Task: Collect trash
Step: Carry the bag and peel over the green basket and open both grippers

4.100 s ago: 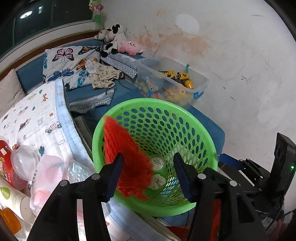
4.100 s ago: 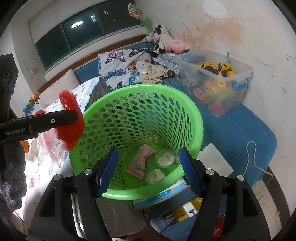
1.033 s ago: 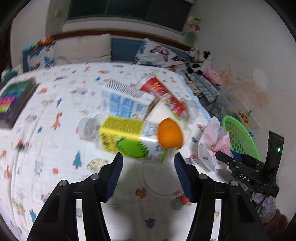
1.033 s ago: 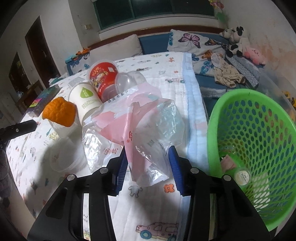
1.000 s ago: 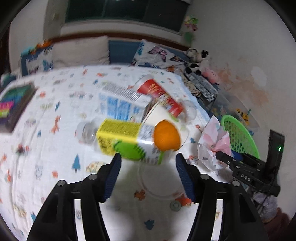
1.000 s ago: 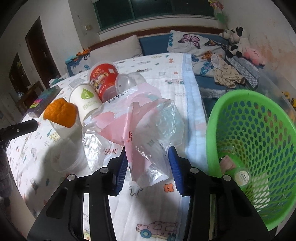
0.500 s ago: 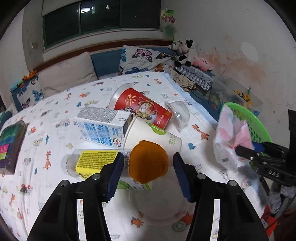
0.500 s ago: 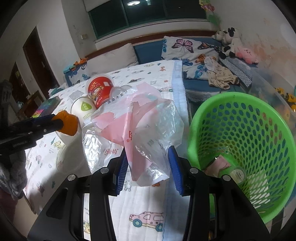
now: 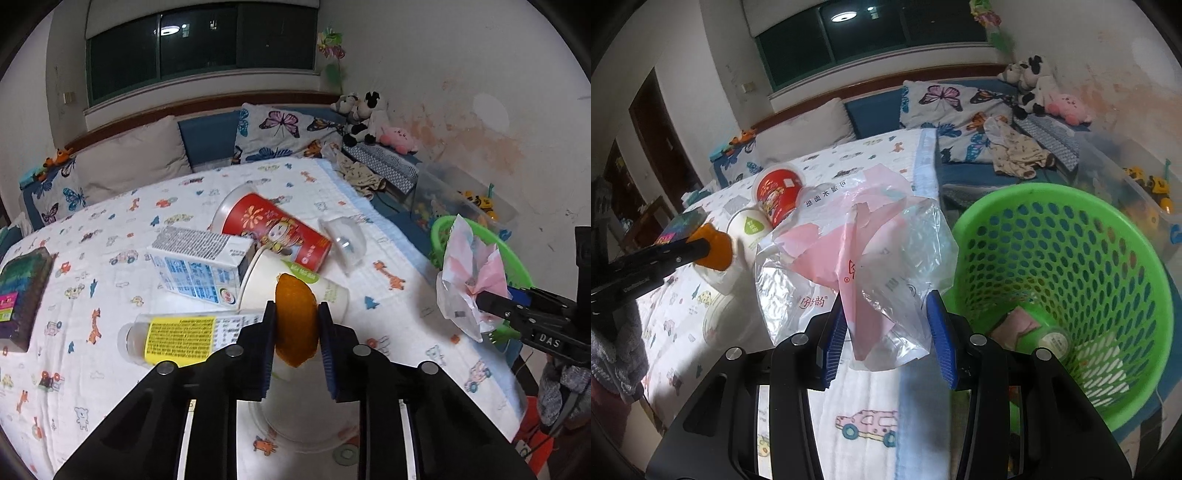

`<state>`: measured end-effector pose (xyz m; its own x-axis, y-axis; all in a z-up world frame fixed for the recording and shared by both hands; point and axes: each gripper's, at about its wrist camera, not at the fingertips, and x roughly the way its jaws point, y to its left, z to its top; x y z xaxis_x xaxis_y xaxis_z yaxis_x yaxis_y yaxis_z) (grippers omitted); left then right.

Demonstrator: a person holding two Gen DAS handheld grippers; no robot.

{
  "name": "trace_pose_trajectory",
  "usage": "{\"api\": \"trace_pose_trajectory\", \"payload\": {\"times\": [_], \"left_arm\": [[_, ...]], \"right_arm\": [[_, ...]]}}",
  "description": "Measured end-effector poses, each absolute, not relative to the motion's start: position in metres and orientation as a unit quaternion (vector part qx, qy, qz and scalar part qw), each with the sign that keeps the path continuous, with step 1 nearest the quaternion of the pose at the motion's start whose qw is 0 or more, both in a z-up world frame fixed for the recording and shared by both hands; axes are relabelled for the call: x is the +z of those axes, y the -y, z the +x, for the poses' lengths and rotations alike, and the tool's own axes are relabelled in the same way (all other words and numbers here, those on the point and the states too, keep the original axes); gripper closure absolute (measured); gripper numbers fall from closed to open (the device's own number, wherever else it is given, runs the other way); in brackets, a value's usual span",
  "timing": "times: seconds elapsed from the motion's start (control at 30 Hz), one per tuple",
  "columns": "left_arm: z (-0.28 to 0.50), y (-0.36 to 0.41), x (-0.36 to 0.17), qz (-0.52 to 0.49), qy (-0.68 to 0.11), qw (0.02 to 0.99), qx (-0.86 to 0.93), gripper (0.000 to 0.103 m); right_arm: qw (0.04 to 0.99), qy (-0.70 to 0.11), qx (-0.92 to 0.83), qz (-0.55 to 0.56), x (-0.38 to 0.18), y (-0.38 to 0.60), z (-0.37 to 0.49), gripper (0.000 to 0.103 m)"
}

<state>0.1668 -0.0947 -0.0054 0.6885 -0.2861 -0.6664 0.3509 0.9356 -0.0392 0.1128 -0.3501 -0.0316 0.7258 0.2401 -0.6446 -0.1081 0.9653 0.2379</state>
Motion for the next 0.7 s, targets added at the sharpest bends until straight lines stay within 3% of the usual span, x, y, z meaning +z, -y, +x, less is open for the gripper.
{"api": "trace_pose_trajectory", "payload": {"times": [0.43,0.7], "left_arm": [[0.155,0.134,0.031,0.014,-0.345,0.904,-0.252,0.084],[0.166,0.191,0.030,0.016,-0.364,0.879,-0.307,0.084]], "right_arm": [[0.927,-0.356,-0.009,0.118,-0.034,0.431,0.098,0.059],[0.914,-0.380,-0.065,0.128,-0.058,0.474,0.095,0.048]]}}
